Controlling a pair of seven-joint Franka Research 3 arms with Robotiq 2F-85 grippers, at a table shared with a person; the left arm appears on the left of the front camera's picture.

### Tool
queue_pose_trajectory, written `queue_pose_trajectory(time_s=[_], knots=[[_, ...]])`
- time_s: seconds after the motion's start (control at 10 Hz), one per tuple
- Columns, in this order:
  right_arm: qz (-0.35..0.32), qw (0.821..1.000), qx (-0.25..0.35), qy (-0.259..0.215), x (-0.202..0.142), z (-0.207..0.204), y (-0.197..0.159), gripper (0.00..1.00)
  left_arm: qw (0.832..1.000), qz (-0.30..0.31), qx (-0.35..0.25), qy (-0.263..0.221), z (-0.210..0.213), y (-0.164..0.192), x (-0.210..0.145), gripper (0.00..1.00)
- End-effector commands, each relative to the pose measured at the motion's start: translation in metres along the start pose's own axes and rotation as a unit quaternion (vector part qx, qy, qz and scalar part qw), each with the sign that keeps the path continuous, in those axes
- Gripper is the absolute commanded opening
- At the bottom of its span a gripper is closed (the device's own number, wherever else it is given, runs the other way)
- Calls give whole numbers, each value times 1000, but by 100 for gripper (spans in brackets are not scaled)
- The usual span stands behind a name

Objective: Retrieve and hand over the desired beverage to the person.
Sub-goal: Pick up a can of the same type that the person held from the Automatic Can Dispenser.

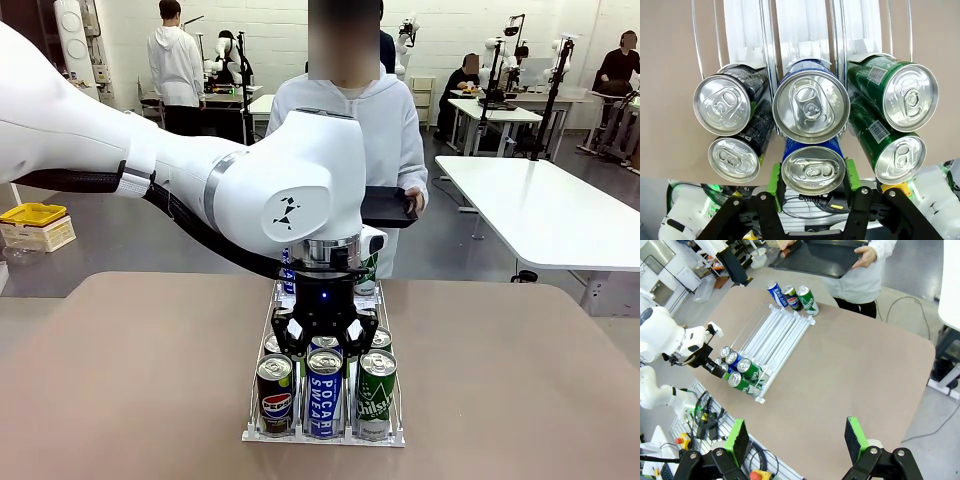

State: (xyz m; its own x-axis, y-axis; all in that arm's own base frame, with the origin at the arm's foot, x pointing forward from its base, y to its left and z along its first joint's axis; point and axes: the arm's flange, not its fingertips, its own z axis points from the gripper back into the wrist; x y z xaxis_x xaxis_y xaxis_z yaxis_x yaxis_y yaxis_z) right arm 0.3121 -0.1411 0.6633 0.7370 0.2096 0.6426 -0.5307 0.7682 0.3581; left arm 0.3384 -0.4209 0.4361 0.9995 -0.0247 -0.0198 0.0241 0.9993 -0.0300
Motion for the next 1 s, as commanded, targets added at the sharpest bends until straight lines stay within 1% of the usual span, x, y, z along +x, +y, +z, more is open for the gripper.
queue_pose_trajectory(time_s=[0.0,0.2,0.3,0.4,0.5,0.7,0.9], knots=[[3,1000,8,-6,2,-1,0,100,1000,-3,-8,19,-3,-1,-1,0],[3,1000,8,-6,2,-1,0,100,1000,-6,-5,22,-3,-1,-1,0],[3,1000,8,-6,2,-1,0,100,1000,-15,5,19,3,-1,-3,0],[3,1000,8,-6,2,-1,0,100,998,-42,34,36,21,-2,-7,0],[3,1000,8,-6,2,-1,0,100,997,-56,37,40,50,-4,-13,0],[3,1000,8,-6,2,-1,0,100,997,-74,26,14,119,-9,-30,0],[3,1000,8,-6,2,-1,0,100,998,-54,0,-27,201,-15,-45,0]])
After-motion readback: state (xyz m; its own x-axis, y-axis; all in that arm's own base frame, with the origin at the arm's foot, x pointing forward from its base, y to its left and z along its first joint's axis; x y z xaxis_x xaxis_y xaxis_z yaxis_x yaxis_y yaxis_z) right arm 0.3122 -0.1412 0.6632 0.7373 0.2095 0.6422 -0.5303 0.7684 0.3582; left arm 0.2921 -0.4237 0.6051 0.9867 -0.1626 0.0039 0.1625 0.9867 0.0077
